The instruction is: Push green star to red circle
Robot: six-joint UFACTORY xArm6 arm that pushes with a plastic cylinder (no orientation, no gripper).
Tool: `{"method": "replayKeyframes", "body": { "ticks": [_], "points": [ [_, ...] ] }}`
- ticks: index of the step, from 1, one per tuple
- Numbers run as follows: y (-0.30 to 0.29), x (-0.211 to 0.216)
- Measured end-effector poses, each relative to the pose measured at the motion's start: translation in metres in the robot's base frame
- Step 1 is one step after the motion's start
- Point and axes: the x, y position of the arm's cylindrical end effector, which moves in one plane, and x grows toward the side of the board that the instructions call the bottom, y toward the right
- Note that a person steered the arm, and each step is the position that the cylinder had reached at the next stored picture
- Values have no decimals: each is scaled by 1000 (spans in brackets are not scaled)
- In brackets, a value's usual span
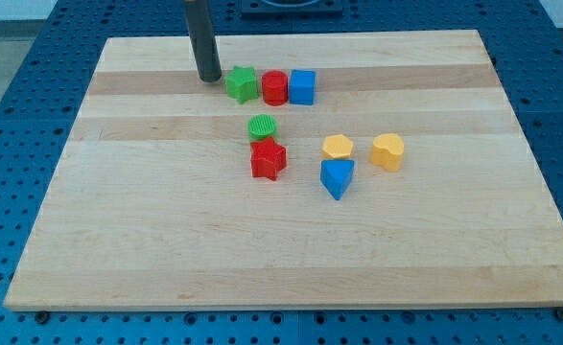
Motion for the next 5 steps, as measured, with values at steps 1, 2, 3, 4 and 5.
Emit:
{"method": "replayKeyframes", "body": {
  "ticks": [1,2,3,4,5],
  "points": [
    [5,0],
    [7,0],
    [13,0],
    [20,0],
    [24,0]
  ]
}}
